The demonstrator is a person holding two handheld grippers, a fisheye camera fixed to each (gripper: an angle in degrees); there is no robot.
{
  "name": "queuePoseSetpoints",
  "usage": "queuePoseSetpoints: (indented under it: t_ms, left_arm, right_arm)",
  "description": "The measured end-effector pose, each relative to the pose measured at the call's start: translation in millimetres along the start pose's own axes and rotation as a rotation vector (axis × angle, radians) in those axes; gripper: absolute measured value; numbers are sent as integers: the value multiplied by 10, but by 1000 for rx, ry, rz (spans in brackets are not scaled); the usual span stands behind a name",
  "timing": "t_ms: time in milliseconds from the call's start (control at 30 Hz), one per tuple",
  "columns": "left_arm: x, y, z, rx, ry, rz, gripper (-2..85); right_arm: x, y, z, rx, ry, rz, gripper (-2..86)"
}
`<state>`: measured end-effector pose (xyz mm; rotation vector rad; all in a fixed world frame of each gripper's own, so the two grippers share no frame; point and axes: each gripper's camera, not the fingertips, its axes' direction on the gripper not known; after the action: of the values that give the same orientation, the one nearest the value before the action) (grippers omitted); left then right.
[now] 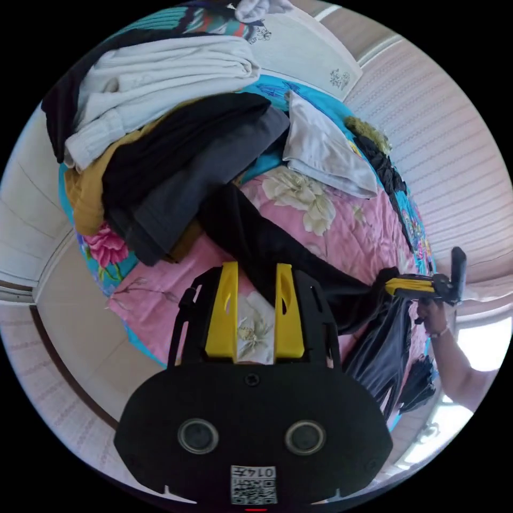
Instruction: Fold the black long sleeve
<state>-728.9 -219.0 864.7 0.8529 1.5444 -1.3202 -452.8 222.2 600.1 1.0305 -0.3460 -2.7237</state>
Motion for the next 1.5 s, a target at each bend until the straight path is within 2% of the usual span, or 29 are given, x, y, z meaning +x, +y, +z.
queuePoseSetpoints:
  t_ms: [67,133,333,500,600,733,867,933,1000,1133,1200,1267,1367,1500]
  left_arm:
    - [157,-163,-97,-19,-74,26,36]
    - [184,-197,-277,-2,-5,23,1]
    - [335,131,-1376,1,72,-10,-9]
    - [431,245,-2174,-5,46,-27,-2]
    - [304,-116,-1990,1,-16,-27,27]
    - [-4,-614,-1501,-103,-79,-87,51]
    - [-172,-711,-1818,-53,-306,-67,54]
    - [-213,-655,-1982,-29,-349,-69,55]
    - [-230,-539,-2031,-29,-326,-72,59]
    - [-194,-221,-1640,-67,-165,-107,78]
    - [-191,-212,-1350,-50,-98,-118,61]
    - [-207,-334,-1092,-120,-61,-104,13]
    - [-177,-313,-1397,-97,-89,-8,-5]
    - [-324,-250,-1527,-151,-43,24,-4]
  right_arm:
    - [17,159,-5,63,31,2,6]
    - [51,277,1,94,52,7,4]
    - [295,646,31,212,-11,50,0]
    - [347,528,324,226,-108,3,0]
    - [410,238,757,169,-52,6,-1]
    - [607,-84,1332,54,34,75,-4]
    - [645,-129,1494,38,70,98,-5]
    - [648,-118,1534,38,72,106,-5]
    - [665,-116,1570,32,62,123,-5]
    - [664,-133,1574,22,43,152,-5]
    - [606,-143,1549,17,60,138,-5]
    - [503,-148,1463,20,109,117,-5]
    - [450,-145,1264,40,164,120,-5]
    - [468,-167,1069,56,130,159,-5]
